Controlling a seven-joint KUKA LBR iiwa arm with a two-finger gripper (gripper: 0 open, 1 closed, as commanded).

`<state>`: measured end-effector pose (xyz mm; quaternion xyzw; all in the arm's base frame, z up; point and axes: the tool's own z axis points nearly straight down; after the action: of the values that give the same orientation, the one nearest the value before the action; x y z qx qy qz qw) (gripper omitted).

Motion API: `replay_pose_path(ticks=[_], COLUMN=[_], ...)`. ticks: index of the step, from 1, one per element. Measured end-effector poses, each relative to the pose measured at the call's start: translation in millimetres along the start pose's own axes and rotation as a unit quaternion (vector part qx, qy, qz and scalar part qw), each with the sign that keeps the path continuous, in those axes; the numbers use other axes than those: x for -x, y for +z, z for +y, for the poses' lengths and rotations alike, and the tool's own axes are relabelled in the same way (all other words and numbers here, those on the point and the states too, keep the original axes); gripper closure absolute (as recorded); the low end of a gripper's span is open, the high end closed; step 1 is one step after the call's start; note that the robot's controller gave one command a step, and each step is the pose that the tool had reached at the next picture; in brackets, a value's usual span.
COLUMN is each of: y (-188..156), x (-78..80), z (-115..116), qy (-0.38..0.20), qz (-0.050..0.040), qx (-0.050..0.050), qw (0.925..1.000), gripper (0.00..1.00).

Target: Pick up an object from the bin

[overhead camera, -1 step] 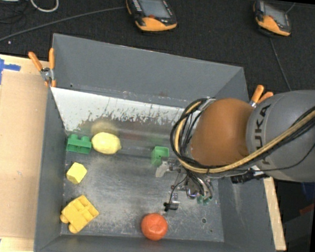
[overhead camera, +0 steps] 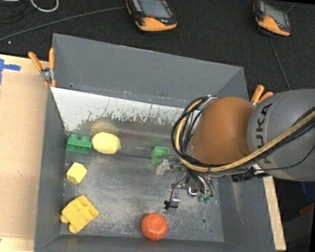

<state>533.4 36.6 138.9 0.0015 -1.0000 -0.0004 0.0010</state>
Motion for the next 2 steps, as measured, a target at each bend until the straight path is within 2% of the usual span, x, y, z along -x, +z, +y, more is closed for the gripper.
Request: replay_pose_path(ticks=[1, 2], y=[69.3, 31.1], x=[75.5, 89.7], z=[-17.2, -16.3], qy=[-0.007, -0.069], qz=[-0.0013, -0.0048], qx=[0.002, 0.001], qw=[1.0, 0.9976], gripper=[0.0, 0.0])
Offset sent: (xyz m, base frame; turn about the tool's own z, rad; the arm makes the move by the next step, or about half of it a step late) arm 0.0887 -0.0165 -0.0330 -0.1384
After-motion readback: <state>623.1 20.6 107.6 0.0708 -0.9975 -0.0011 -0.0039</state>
